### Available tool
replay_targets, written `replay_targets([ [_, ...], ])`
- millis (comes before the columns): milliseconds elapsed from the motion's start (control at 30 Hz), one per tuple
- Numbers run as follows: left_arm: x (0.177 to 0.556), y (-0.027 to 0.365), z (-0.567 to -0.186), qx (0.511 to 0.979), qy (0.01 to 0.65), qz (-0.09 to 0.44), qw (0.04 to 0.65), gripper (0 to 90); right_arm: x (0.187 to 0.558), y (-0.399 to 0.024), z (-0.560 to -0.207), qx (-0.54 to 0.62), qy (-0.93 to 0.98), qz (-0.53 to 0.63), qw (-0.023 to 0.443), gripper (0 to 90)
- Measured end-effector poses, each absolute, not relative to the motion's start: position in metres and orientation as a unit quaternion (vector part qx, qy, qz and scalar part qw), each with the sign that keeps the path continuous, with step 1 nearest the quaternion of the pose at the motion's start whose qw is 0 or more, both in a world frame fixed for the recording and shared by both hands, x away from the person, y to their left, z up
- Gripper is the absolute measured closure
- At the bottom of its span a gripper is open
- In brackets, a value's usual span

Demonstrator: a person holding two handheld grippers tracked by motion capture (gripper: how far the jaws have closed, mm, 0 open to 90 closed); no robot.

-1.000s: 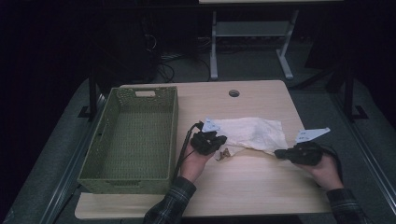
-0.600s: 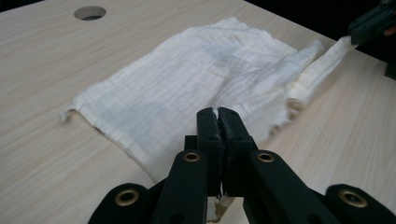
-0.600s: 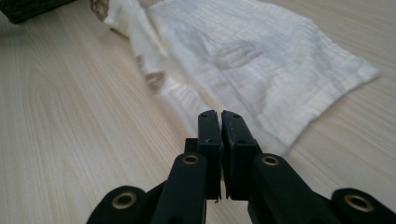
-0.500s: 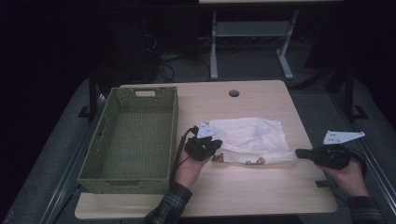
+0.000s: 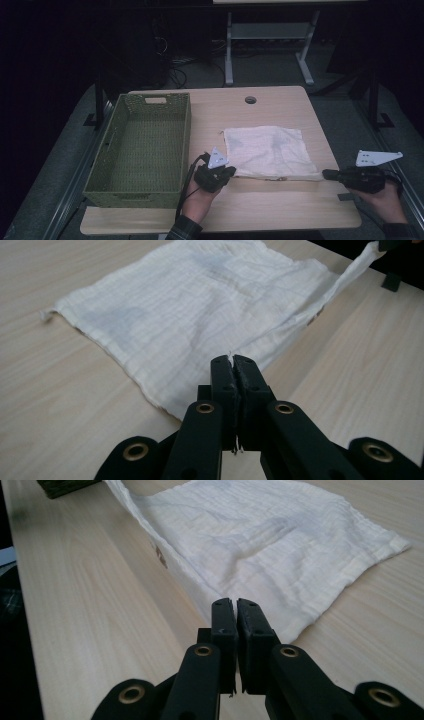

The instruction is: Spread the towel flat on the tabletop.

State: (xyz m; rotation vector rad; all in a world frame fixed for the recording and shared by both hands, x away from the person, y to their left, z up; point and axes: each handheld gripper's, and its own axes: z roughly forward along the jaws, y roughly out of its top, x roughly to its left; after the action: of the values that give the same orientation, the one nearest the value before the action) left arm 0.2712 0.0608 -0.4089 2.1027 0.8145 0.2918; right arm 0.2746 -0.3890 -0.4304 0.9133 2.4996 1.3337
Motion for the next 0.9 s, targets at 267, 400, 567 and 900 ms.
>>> replay_targets([
  [267, 0.252, 0.070, -0.420, 0.844, 0.340, 0.108, 0.400, 89.5, 0.253, -0.394, -0.438, 0.305, 0.839, 0.445, 0.070, 86.3],
  [400, 0.250, 0.064, -0.428, 0.849, 0.336, 0.090, 0.399, 89.4, 0.248, -0.387, -0.445, 0.300, 0.848, 0.434, 0.056, 86.4],
  [567, 0.256, 0.052, -0.442, 0.857, 0.326, 0.067, 0.393, 82.4, 0.249, -0.385, -0.448, 0.297, 0.854, 0.424, 0.051, 84.4],
  [900, 0.262, 0.034, -0.459, 0.877, 0.310, 0.042, 0.365, 83.9, 0.255, -0.384, -0.449, 0.301, 0.853, 0.423, 0.051, 83.6],
])
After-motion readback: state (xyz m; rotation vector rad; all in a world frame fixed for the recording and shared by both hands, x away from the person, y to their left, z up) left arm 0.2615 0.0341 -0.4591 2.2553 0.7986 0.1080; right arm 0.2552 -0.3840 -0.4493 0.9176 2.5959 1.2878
